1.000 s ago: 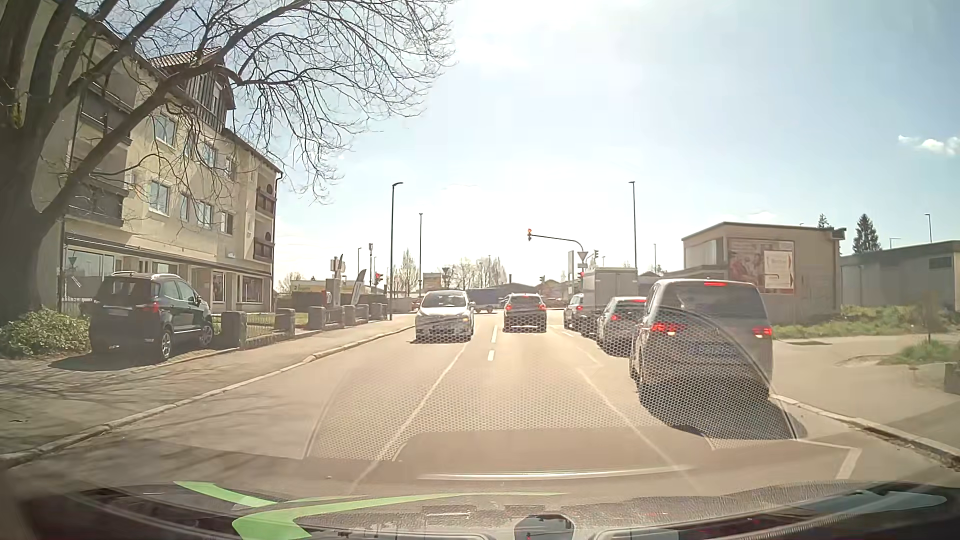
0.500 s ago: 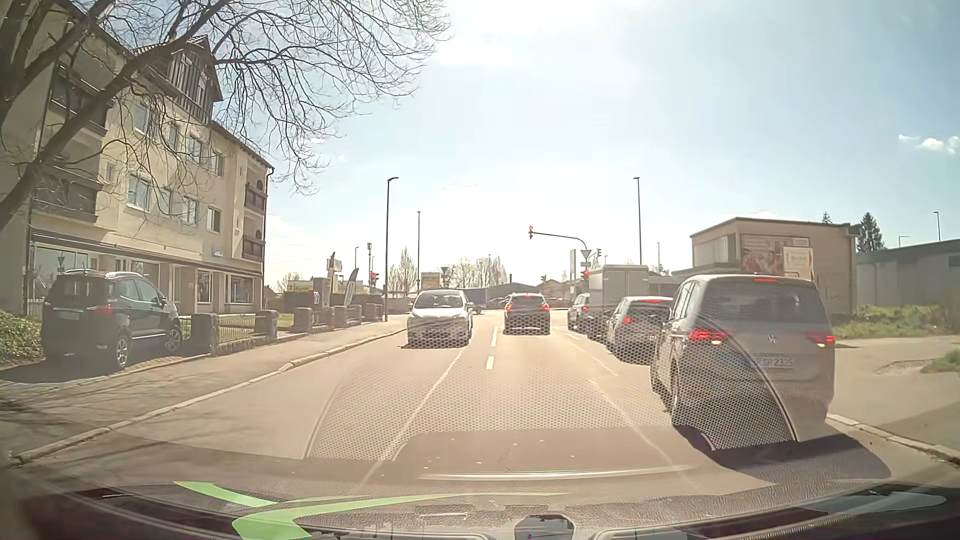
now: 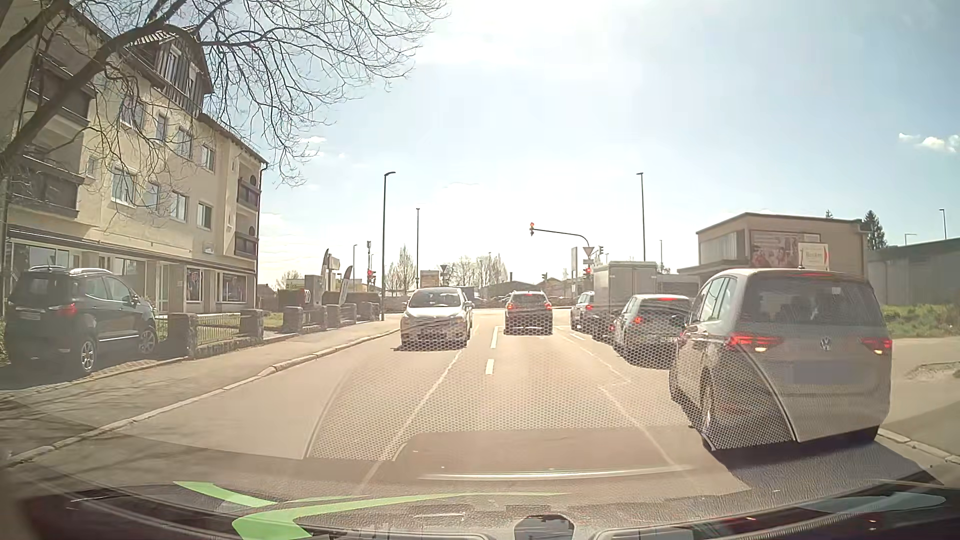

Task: Follow the waypoints while adhering to traffic rules and regulations

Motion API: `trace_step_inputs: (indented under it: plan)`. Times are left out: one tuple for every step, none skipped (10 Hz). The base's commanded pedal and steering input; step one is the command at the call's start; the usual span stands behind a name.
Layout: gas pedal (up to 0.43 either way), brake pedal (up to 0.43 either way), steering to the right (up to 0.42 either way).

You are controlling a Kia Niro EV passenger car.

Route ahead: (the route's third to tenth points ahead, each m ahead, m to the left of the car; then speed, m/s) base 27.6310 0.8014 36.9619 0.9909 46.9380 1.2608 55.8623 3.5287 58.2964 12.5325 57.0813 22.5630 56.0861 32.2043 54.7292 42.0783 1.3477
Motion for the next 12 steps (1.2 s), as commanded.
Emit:
trace_step_inputs:
  plan:
    - [0.000, 0.305, 0.000]
    - [0.000, 0.305, 0.000]
    - [0.000, 0.305, 0.001]
    - [0.000, 0.305, 0.001]
    - [0.000, 0.305, 0.001]
    - [0.000, 0.305, 0.002]
    - [0.000, 0.299, 0.002]
    - [0.000, 0.305, 0.003]
    - [0.000, 0.299, 0.003]
    - [0.000, 0.299, 0.003]
    - [0.000, 0.299, 0.003]
    - [0.000, 0.299, 0.003]
